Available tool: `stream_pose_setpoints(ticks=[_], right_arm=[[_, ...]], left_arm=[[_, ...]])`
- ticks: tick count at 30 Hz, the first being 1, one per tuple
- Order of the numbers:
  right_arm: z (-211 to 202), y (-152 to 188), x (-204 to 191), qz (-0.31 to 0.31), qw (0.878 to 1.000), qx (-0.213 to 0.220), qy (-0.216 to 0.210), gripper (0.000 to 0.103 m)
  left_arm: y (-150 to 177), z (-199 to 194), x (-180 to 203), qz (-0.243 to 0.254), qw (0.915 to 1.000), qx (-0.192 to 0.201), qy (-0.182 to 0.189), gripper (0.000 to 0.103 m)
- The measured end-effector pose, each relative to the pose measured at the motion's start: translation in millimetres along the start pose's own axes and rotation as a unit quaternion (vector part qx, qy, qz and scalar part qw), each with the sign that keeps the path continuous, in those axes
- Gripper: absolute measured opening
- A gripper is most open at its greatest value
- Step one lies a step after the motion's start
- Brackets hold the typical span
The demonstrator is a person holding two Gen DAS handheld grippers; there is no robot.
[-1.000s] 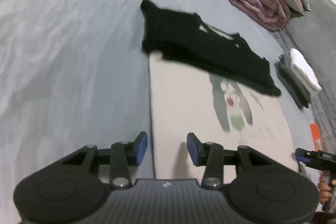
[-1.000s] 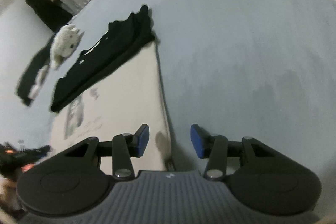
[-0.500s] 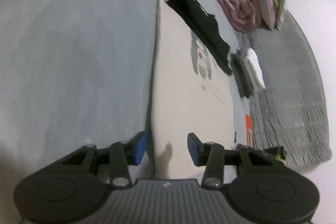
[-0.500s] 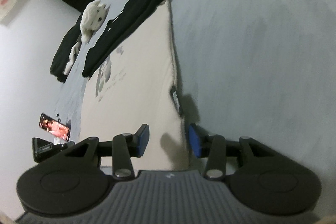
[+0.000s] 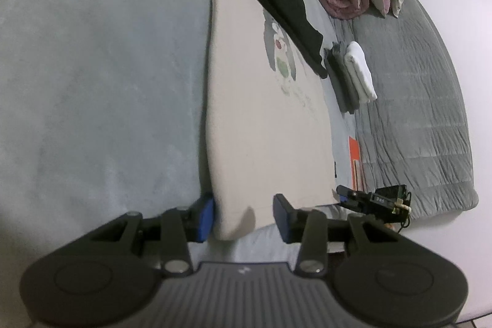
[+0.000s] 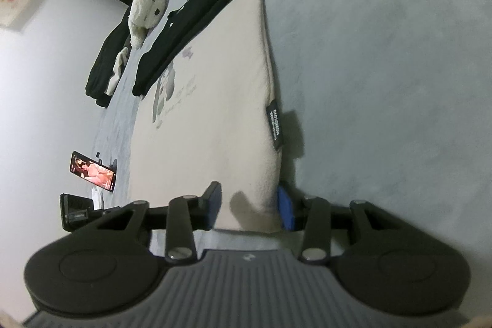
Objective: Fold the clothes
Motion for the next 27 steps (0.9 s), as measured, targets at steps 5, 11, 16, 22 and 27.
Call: stream_pose_setpoints(ticks=[5, 11, 16, 22, 27], right_arm=[[4.3, 2.9, -2.1, -0.003, 1.0, -0.018, -0.005, 0.02], [0.8, 1.6, -6.9, -0.01, 1.0, -0.006, -0.019, 0.013], [-9.0, -1.3, -11.4, -0.013, 0.999, 0.017, -0.045, 0.013], [-17.8, -13.2, -17.1, 0.001, 0.995, 0.057, -0.08, 0.013], [-20.9, -29.4, -17.3, 0.028, 0.99, 0.102, -0.089, 0.013]], left_arm=[[5.9, 6.5, -0.1, 0.005, 0.9996, -0.026, -0.003, 0.013], [2.5, -2.2, 5.9, 0.015, 0.9996, 0.001, 0.024, 0.01], [-0.7, -13.7, 13.0, 0.027, 0.9977, 0.032, 0.054, 0.009], [-15.5, -30.3, 23.7, 0.038, 0.9907, 0.1, 0.084, 0.009], [-36.2, -35.3, 25.0, 0.012, 0.9835, 0.158, 0.088, 0.009]])
Point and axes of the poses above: each gripper's, at about its wrist camera, not at the fingertips, and z roughly the way its jaws point, x to its right, y to its underside, the point moved 5 cm from there along z, roughly the way its jaws point, and after that the axes turned 8 degrees about -x, right-handed, at the moved point
